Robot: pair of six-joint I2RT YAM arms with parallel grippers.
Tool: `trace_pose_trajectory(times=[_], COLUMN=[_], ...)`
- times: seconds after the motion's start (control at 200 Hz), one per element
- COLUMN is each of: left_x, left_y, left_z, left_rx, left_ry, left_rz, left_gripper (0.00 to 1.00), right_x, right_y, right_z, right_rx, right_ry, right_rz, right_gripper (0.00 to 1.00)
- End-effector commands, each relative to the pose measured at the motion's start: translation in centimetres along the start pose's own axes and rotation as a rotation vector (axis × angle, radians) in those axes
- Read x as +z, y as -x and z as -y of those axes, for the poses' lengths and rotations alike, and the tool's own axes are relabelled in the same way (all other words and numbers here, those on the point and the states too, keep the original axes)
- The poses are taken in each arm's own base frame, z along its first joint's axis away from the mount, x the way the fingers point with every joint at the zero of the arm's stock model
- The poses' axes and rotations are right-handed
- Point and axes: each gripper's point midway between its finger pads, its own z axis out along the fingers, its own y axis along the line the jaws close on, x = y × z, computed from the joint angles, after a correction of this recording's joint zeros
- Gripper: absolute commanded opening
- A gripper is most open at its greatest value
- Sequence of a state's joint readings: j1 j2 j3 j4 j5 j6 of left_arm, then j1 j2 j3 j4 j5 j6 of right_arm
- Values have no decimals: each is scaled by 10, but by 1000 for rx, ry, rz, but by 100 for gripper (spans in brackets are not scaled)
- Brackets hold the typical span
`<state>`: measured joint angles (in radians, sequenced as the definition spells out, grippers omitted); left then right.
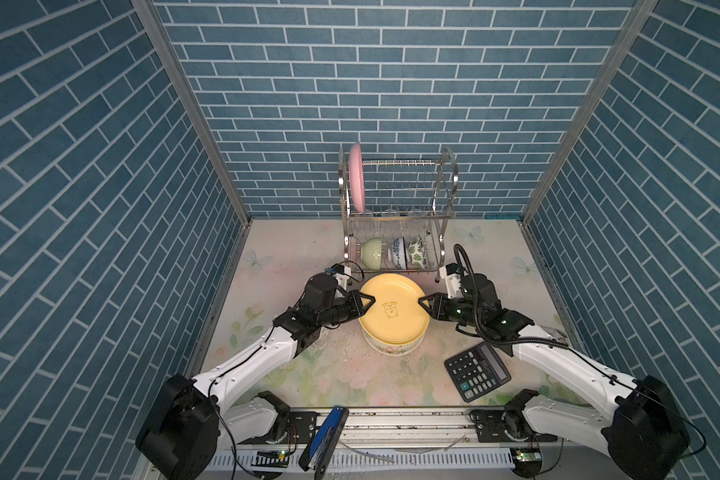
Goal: Unload the mixed dishes from the dish rack
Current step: 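Hold the stacked plates' rims with both grippers and settle them flat, then open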
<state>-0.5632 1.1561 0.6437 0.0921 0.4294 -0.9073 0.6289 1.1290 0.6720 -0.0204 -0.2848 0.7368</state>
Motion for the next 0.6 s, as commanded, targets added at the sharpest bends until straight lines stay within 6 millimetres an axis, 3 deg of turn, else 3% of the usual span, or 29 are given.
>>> trace_pose_trajectory(times=[0.0,0.12,0.22,0.325,0.595], left_x=[2,6,11,16,32], left_y=[4,3,1,-2,-7], left_z=[1,-6,-17,-30,-50], left_rx=[-3,-4,-6,-1,15], left_ry=[-19,3,36,76,116], left_rz=[22,11,9,4,-18], left_gripper=[0,1,11,23,71], right_x=[5,11,15,19,26], right_y=[-1,-4,-7,-10,-10], right_z=[5,10,17,25,50], right_rx=[27,27,25,21,-25], right_ry=[-10,-29,-55,-82,-190], right_rz=[1,-22,-28,-35,-19], right_gripper=[16,7,0,0,0])
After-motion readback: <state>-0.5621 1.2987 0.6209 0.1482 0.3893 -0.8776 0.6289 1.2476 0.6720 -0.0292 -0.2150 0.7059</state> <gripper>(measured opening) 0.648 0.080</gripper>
